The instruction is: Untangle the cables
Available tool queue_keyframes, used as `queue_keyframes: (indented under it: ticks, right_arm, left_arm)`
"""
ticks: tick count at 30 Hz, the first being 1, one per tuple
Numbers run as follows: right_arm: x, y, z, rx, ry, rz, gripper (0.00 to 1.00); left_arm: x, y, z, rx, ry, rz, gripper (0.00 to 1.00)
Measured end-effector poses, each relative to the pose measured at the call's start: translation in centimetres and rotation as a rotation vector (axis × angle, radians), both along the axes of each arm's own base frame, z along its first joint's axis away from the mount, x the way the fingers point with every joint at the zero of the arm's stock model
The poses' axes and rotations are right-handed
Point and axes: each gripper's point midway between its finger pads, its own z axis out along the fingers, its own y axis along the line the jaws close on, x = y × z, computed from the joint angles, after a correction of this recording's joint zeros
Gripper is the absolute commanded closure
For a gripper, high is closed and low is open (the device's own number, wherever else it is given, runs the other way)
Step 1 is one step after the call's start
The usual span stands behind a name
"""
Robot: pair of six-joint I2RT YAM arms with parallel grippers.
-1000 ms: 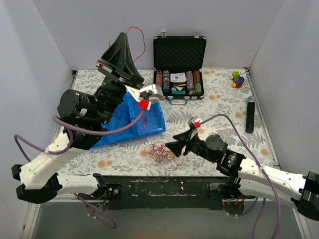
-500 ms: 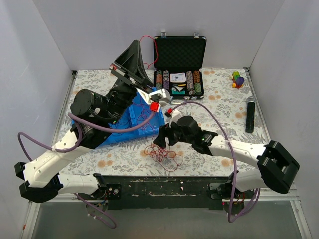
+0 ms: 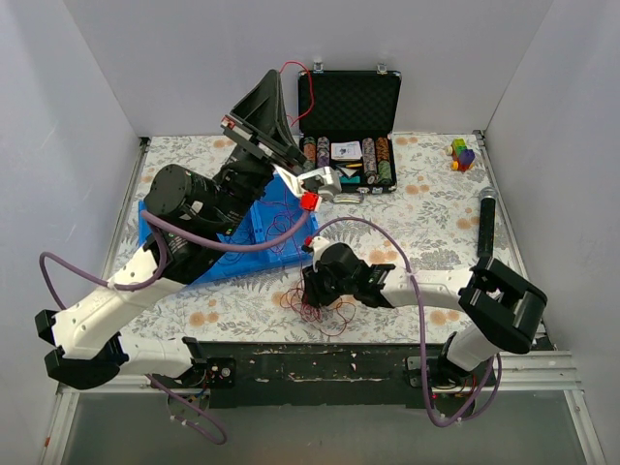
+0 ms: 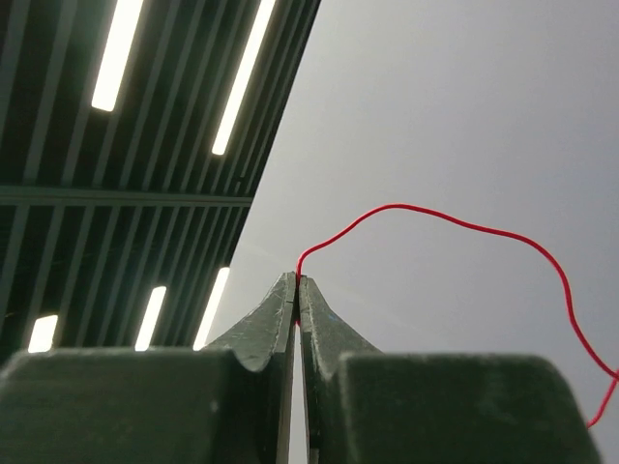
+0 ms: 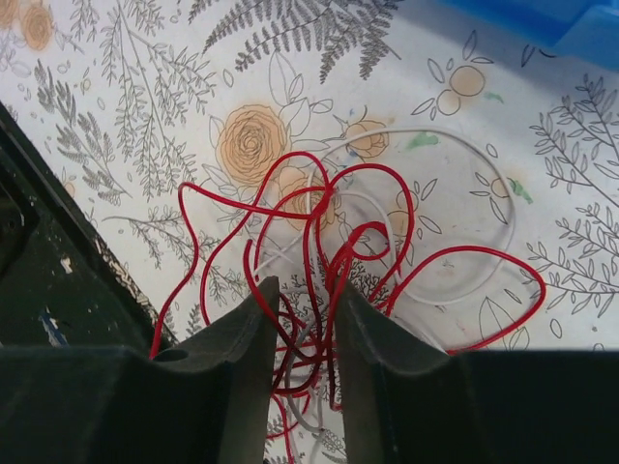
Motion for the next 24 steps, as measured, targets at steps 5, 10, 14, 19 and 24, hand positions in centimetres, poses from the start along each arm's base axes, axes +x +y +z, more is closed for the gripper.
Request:
queue_keyframes:
  ticks: [5,10,14,19,24]
  right_arm:
    - [0.9,-0.6,-0.2,-0.022,-0.034,-0.059,0.96]
    - [2.7,-0.9,3.2,0.070,-0.114,-0.177,0.97]
    - [3.8,-1.6,6.0,0.183,-0.160,-0.285,0.96]
    - [3.9,-2.9,6.1,0.250,-0.147,-0.382,0.76]
    - [1.8,-7.2,-0.6,0.025,-0.065,-0.416,0.48]
  left_arm:
    - [-0.8,1.1,2.9,-0.014,-0.068,0.031,1.00]
    - [-0.7,0.5,7.1,-0.039,-0.132,0.065,1.00]
    - [0.2,-1.4,10.2,-0.047,-0.181,0.089,1.00]
    - [0.3,-4.1,11.0,0.017,-0.253,0.075,1.00]
    - [-2.1,-2.9,12.2,-0.005,-0.370,0.048,1.00]
